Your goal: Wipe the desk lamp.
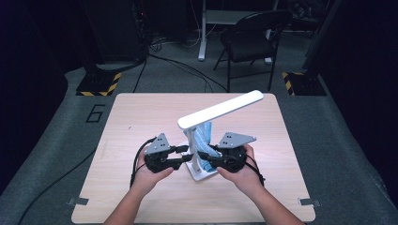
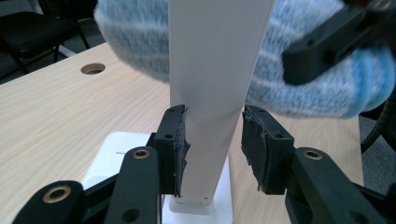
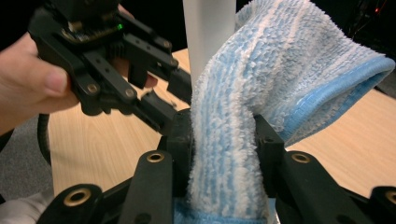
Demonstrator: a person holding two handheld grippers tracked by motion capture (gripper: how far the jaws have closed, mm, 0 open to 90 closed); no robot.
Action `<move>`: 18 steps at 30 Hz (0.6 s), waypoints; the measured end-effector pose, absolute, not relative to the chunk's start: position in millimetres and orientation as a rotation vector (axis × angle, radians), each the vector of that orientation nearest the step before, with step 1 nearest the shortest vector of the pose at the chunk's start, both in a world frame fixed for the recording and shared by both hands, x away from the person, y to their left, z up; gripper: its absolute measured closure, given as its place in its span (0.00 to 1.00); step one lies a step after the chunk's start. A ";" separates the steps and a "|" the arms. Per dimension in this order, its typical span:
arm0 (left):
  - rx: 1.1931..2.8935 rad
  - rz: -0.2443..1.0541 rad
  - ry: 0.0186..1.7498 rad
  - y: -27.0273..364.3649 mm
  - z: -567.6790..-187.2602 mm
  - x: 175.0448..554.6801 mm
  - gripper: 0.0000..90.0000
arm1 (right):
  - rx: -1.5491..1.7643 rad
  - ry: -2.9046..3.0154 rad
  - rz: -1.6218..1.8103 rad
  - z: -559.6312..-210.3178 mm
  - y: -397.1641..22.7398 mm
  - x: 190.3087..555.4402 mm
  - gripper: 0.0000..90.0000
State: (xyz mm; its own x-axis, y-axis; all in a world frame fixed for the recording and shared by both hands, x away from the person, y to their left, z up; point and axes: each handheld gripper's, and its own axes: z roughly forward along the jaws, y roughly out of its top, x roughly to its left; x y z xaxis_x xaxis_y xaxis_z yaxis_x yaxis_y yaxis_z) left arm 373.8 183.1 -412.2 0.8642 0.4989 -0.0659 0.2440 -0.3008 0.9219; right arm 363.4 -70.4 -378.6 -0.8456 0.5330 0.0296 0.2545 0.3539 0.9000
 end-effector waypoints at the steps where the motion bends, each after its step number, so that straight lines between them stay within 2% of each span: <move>1: 1.892 0.277 0.551 183.0 -412.3 373.9 0.66 | 0.706 2.361 1.481 -381.0 -70.7 363.7 0.74; 18: 1.893 0.279 0.553 182.9 -412.2 373.7 0.66 | 0.753 2.405 1.436 -408.2 -69.5 367.4 0.74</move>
State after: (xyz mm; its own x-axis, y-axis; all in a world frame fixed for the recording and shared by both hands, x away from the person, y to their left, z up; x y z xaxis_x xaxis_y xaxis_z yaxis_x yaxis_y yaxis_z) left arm 373.7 182.9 -412.2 0.8640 0.4991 -0.0660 0.2438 -0.3001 0.9222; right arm 367.4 -69.5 -408.2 -0.8383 0.5424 0.0554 0.3061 0.3842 0.8710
